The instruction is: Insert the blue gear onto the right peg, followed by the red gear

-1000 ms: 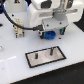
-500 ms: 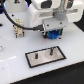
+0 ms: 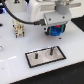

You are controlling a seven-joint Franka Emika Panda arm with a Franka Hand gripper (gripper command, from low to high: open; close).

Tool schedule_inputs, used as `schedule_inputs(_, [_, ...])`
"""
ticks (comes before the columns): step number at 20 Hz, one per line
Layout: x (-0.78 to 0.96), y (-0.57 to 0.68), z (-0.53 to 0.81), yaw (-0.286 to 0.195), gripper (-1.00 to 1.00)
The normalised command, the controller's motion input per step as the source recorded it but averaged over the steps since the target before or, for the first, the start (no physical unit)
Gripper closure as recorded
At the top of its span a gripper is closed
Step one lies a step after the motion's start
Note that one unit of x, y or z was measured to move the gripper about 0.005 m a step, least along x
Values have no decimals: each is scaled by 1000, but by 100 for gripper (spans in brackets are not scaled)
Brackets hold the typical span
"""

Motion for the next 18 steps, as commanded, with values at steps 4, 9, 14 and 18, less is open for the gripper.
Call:
schedule_inputs(4, [617, -49, 522, 0, 100])
schedule_inputs(9, [737, -83, 460, 0, 100])
schedule_inputs(14, [748, -165, 335, 0, 100])
schedule_inputs(18, [780, -230, 271, 0, 100])
